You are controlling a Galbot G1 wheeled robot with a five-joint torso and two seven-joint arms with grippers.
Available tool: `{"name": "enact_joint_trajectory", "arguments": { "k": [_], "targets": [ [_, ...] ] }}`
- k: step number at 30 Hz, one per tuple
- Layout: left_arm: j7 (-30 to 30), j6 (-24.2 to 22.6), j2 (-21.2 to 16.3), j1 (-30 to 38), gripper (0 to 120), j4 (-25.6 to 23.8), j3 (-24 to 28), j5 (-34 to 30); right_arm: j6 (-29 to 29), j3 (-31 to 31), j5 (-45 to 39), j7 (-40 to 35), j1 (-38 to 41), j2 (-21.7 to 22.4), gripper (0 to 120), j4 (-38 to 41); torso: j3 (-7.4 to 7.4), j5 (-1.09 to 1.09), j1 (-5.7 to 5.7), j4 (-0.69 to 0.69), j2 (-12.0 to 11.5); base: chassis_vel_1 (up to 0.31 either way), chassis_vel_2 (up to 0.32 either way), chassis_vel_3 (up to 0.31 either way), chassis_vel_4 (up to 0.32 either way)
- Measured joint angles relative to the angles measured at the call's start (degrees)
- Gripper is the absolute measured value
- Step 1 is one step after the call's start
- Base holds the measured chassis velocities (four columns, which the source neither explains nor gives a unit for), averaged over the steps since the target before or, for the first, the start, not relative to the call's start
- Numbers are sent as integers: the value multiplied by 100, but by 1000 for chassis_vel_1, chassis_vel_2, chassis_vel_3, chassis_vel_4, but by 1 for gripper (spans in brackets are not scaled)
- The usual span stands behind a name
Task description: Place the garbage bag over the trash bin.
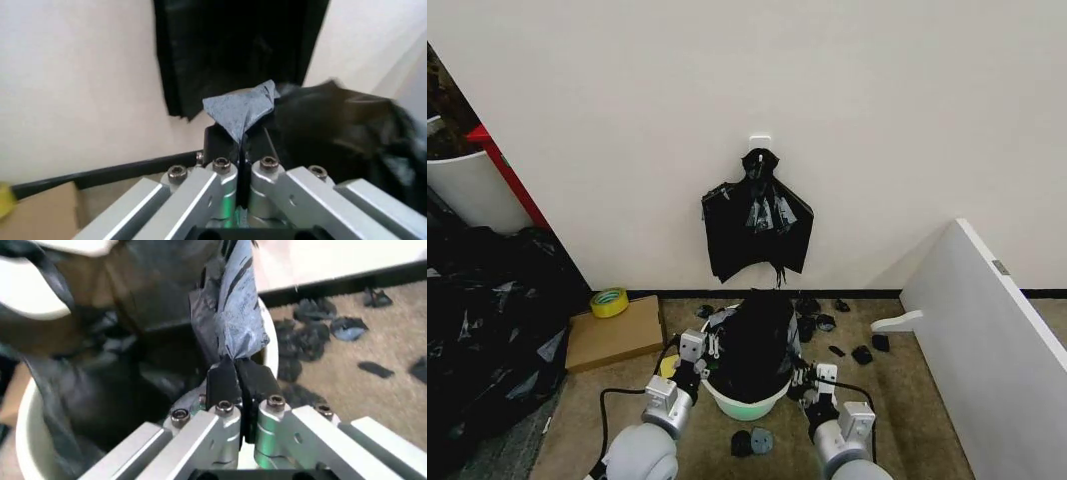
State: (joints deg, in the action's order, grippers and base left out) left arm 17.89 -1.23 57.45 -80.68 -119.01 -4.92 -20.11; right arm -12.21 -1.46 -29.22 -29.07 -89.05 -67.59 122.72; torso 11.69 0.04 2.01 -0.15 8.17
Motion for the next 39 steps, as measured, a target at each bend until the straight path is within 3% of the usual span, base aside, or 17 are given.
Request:
{"name": "enact_joint_trajectory", "arguments": {
  "k": [8,16,29,39],
  "targets": [
    [246,-317,-75,-827,0,-462,-659,105,-536,-25,113,-276,-126,185,0,285,0,-1,0,1,0,0,0,0,0],
    [369,-509,-35,-1071,0,-330,-896,138,-1196,-24,105,-410,-132,364,0,288,0,-2,0,0,0,0,0,0,0],
    [366,-591,-23,-1516,0,-238,-1049,257,-1265,146,609,-226,-368,402,0,76,0,-2,0,0,0,0,0,0,0],
    [259,-658,-157,-1427,0,0,-1095,301,-1192,211,850,130,6,428,0,-569,0,-1,0,0,0,0,0,0,0]
  ]
}}
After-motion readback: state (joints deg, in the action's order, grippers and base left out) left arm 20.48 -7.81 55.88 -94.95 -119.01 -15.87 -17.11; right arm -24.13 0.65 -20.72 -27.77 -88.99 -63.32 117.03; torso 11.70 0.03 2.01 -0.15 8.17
